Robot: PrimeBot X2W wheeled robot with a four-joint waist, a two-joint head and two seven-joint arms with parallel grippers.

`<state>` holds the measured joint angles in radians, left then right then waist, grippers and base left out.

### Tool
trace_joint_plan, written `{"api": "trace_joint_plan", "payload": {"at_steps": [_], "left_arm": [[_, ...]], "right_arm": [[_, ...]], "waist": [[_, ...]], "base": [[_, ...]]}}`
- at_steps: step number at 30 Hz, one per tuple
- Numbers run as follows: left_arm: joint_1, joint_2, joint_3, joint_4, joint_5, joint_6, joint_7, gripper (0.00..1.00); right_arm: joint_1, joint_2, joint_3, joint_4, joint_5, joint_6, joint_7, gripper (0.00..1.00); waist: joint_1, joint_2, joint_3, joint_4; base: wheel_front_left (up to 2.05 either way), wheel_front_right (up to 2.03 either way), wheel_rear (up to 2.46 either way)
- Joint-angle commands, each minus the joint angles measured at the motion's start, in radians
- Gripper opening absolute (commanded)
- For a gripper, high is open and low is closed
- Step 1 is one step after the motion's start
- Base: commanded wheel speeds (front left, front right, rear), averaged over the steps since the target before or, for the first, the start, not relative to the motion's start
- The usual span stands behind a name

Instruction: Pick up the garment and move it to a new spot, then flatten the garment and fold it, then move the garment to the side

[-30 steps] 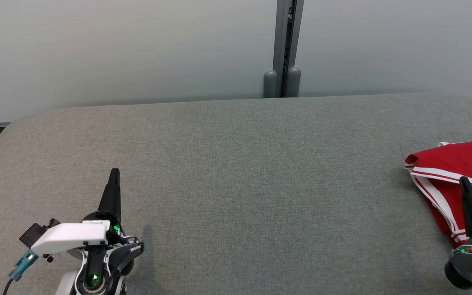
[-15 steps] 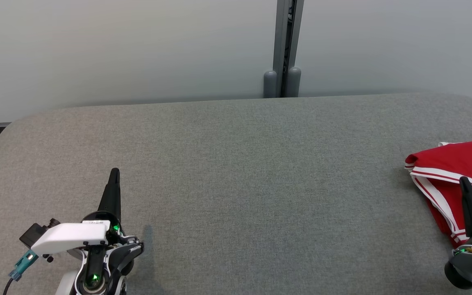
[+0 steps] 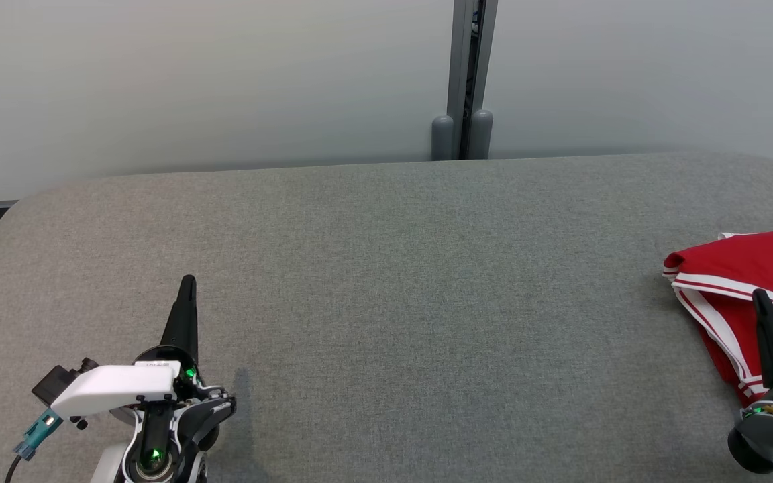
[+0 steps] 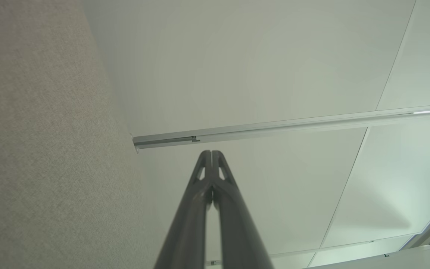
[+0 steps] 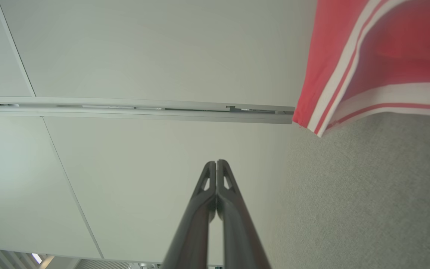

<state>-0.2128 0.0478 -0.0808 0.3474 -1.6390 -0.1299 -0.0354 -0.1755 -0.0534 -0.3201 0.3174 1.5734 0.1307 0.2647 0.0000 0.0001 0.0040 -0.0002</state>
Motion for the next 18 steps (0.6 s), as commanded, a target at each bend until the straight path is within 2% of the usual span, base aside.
{"api": "trace_joint_plan", "payload": {"at_steps": [1,18], "left_arm": [[-0.015,0.002,0.003,0.0,-0.008,-0.005,0.002,0.0],[-0.015,0.002,0.003,-0.001,-0.008,-0.005,0.002,0.0]], "right_arm": [[-0.009,-0.001,-0.005,0.003,-0.002,0.0,0.004,0.0],[-0.009,-0.002,-0.006,0.003,-0.003,0.0,0.004,0.0]], "waist": [[0.0,-0.0001,0.0,0.0],[0.0,-0.0001,0.0,0.0]], "base": [[0.0,0.0,0.0],[0.0,0.0,0.0]]}}
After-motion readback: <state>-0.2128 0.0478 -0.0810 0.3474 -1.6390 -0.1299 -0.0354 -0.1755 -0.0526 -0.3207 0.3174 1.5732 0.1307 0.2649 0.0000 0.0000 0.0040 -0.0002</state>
